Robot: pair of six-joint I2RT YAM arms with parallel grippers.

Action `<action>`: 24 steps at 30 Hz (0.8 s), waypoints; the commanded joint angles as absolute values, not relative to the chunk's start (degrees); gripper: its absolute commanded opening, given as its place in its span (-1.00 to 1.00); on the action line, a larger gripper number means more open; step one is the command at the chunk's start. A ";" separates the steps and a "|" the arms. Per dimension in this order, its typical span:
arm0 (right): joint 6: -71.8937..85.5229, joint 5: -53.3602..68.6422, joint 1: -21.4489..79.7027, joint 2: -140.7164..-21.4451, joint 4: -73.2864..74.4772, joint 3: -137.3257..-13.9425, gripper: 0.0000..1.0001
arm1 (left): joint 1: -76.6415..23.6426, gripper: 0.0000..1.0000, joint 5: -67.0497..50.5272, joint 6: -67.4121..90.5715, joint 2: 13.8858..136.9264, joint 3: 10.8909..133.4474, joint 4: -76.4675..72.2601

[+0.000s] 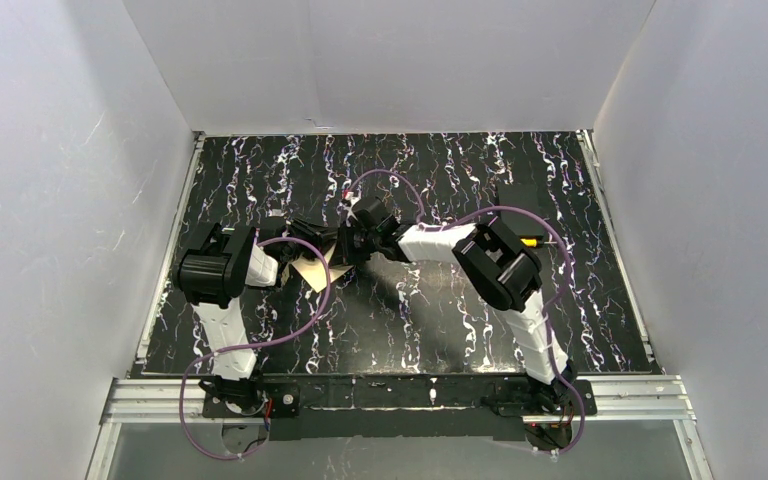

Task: Place the letter into the envelope and seal it

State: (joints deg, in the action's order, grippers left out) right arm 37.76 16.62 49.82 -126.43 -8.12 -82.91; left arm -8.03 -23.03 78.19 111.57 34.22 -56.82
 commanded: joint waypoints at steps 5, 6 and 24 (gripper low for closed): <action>40.03 12.41 46.76 -125.08 -6.38 -81.68 -0.68 | -7.38 -1.00 -15.29 74.09 113.29 31.56 -43.86; 40.05 13.35 46.76 -125.29 -6.92 -82.14 -0.67 | -7.38 -1.00 -15.29 74.09 113.37 31.49 -43.86; 34.92 21.88 51.32 -129.03 -5.40 -85.03 -0.69 | -7.38 -1.00 -14.68 76.71 115.21 30.68 -44.91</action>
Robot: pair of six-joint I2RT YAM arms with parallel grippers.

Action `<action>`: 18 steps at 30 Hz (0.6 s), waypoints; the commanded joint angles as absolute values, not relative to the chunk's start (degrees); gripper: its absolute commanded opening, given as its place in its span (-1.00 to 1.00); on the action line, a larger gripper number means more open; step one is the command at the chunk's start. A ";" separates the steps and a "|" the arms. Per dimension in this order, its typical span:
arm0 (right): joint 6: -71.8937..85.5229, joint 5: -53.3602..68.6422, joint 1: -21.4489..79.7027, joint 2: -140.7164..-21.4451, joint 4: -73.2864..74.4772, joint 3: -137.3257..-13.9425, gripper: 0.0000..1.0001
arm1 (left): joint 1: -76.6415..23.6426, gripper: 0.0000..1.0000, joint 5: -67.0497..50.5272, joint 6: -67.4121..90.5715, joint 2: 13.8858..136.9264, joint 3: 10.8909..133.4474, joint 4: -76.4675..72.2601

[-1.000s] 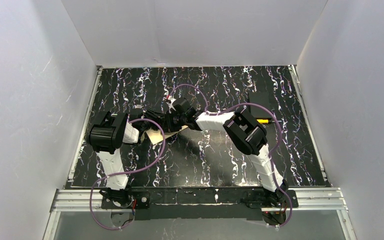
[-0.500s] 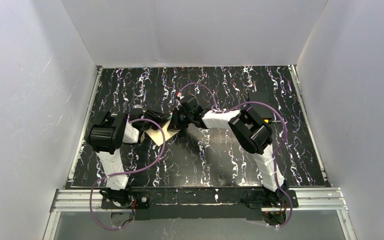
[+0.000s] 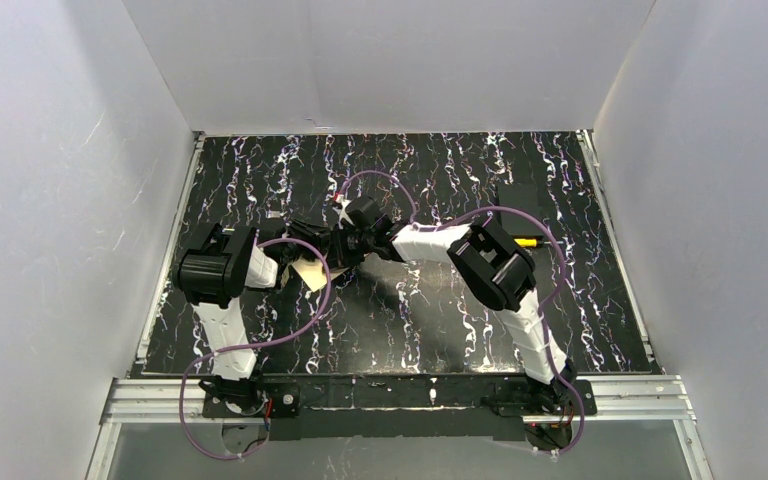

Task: Place the letter into the envelope and seal it

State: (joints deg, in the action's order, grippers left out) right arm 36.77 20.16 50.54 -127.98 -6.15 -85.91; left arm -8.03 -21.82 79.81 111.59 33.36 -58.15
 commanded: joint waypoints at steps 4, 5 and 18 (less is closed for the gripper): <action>34.21 18.96 50.80 -127.93 -2.59 -86.35 -0.69 | -7.38 -1.00 -15.46 75.23 113.77 31.63 -44.87; 34.17 18.66 50.43 -127.33 -1.91 -86.77 -0.69 | -7.38 -1.00 -15.84 74.85 113.07 32.01 -44.79; 36.58 15.54 41.07 -105.82 4.90 -80.88 -0.58 | -7.12 -1.00 -25.71 68.56 96.47 43.13 -31.56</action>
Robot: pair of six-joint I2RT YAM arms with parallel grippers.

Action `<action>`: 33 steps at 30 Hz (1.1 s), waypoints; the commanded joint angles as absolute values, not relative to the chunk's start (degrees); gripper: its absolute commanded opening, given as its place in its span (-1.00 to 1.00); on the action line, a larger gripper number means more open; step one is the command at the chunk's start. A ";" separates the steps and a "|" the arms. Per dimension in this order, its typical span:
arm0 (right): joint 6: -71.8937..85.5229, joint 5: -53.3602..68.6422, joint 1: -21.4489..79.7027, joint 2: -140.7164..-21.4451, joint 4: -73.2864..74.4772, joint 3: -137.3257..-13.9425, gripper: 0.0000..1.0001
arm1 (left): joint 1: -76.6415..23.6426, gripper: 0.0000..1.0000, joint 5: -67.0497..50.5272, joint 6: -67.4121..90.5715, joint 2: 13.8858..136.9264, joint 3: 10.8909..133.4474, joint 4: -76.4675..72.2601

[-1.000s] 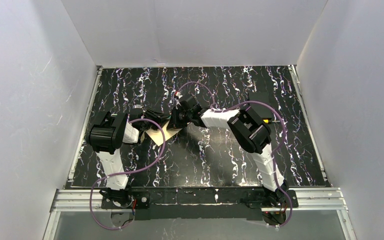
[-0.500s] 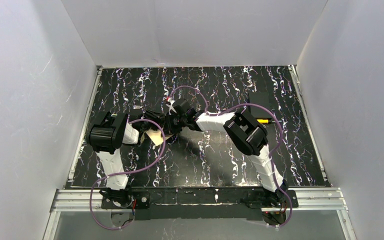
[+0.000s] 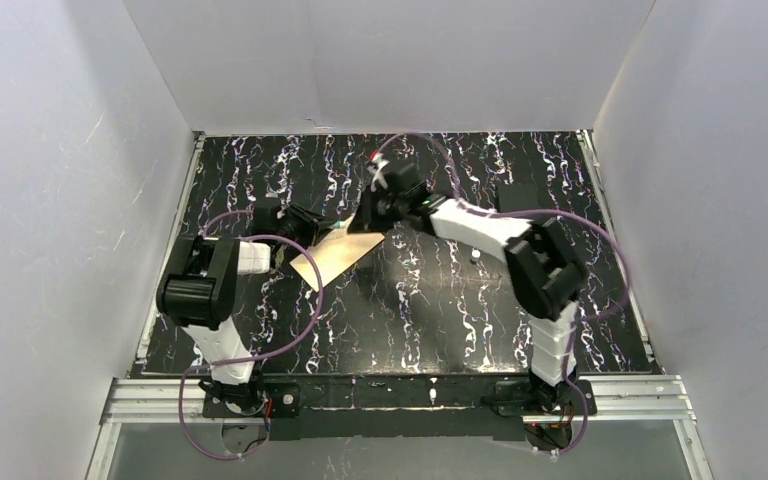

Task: Place the letter into the envelope and seal it

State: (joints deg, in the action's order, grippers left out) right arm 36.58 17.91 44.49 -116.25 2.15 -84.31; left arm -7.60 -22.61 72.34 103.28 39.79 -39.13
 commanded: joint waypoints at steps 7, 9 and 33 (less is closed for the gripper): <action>36.36 13.84 34.93 -93.01 6.82 -71.99 -0.22 | -7.12 -1.00 -34.52 61.14 89.13 48.53 -23.01; 36.52 14.13 34.64 -90.10 5.41 -70.47 -0.04 | -7.12 -1.00 -39.88 59.40 88.43 50.52 -22.97; 78.15 18.11 35.27 -84.25 -44.09 -65.47 0.79 | -8.39 -1.00 -57.91 63.01 80.01 72.27 -23.93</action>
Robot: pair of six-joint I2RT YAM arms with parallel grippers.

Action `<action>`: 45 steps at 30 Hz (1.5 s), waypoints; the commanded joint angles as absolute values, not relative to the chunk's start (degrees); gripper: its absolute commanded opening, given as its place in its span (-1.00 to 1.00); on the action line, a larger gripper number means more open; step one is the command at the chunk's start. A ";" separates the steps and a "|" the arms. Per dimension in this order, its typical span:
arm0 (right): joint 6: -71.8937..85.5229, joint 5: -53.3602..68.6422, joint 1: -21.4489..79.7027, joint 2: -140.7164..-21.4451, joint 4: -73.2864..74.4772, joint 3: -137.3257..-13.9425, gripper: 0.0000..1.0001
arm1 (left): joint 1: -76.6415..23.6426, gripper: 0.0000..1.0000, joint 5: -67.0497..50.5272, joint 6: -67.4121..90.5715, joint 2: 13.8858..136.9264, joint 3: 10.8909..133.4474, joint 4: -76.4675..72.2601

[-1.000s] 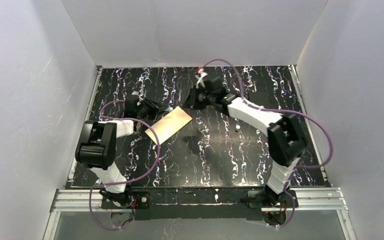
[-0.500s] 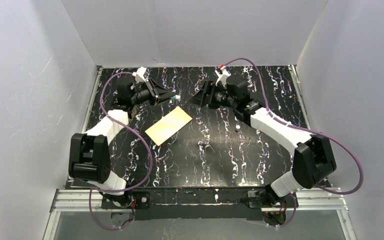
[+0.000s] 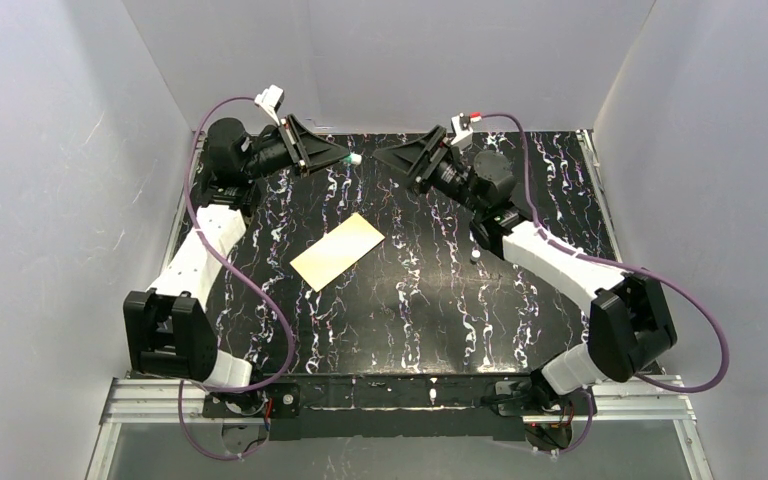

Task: Place the letter into the envelope and seal it

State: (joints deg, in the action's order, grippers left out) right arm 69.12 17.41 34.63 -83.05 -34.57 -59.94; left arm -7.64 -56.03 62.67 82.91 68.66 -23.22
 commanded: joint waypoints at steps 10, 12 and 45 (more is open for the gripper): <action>92.47 3.69 41.86 -87.13 -30.17 -74.50 0.71 | -10.46 -1.00 -44.99 47.58 77.92 76.47 -25.31; 92.39 1.42 43.11 -88.40 -23.27 -78.43 0.69 | -10.92 -1.00 -42.47 43.65 78.26 77.66 -25.33; 100.48 -14.55 44.74 -87.34 -13.54 -83.97 0.15 | -22.11 -1.00 -22.04 11.72 71.99 70.87 -25.50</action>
